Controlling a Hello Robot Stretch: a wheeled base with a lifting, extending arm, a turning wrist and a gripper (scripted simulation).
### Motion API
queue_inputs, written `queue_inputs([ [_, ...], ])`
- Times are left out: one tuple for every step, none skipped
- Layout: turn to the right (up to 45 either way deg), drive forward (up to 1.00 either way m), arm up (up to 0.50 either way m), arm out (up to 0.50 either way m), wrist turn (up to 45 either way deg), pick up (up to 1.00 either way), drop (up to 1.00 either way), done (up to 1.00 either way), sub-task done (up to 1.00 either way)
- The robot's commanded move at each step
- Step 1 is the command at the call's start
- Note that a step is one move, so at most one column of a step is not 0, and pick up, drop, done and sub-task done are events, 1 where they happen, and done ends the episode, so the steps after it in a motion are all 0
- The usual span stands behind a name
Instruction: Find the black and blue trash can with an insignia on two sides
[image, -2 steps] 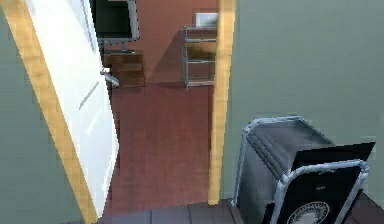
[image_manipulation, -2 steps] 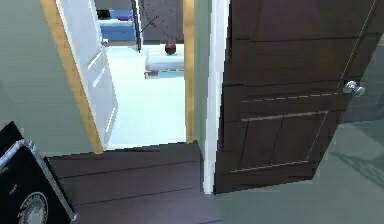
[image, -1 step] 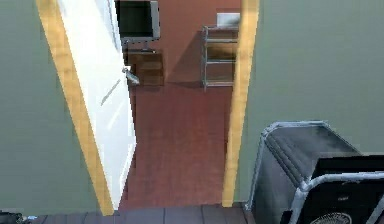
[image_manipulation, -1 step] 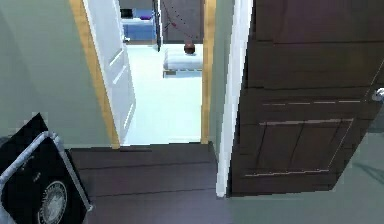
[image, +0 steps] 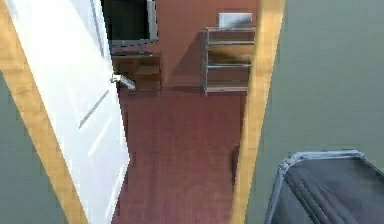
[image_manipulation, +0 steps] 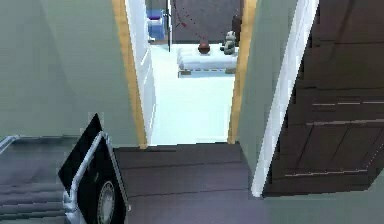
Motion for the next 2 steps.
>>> queue_inputs([
  [45.0, 0.00, 0.00, 0.00, 0.0, 0.00, 0.00, 0.00, 0.00],
  [0.0, 0.00, 0.00, 0.00, 0.0, 0.00, 0.00, 1.00, 0.00],
])
